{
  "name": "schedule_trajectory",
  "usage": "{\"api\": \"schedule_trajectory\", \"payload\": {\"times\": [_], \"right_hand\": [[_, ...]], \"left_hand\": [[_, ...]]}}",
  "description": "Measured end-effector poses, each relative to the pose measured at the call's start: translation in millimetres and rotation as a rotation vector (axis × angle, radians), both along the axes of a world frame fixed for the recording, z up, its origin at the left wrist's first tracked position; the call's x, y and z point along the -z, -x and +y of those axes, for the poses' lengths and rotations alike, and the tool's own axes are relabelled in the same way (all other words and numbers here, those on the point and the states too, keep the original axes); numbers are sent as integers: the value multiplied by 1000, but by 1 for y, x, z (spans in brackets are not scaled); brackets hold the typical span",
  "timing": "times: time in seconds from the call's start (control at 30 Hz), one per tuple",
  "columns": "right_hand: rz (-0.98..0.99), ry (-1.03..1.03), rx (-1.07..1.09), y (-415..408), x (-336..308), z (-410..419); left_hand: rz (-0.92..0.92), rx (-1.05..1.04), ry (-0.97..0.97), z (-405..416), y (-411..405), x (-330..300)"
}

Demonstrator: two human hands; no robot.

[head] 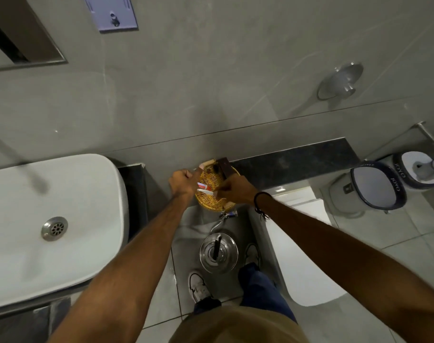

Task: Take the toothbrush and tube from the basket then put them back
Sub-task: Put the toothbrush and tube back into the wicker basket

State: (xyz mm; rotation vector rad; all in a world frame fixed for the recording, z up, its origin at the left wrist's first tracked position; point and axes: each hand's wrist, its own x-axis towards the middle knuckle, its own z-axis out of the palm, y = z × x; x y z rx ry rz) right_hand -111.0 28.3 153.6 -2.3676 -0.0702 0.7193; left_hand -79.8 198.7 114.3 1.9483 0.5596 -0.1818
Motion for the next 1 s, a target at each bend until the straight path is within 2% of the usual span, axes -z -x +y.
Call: {"api": "schedule_trajectory", "payload": {"times": [0.1,0.2,0.37,0.47,0.57,0.73,0.87,0.93,1.0], "right_hand": [[7,-43,49,-7,19,-15],[8,-46,69,-14,45,-25],[14,-62,181,-32,86,-46],[38,-7,247,-38,111,-57],[70,47,288,-44,131,-59],[98,29,339,-60,154,-36],[23,75,275,-72,160,-15],[-26,114,260,-75,163,-6],[-66,195,200,-74,166,3]], "left_hand": [[125,-33,28,-8,-11,18],[246,-88,158,-22,-17,40],[254,-238,303,-34,-41,73],[184,-247,192,-27,-52,95],[195,-126,22,-21,-55,115],[211,24,-124,-21,-55,132],[7,99,-287,-21,-51,134],[-130,218,-374,-24,-45,137],[-161,360,-435,-25,-35,144]]}}
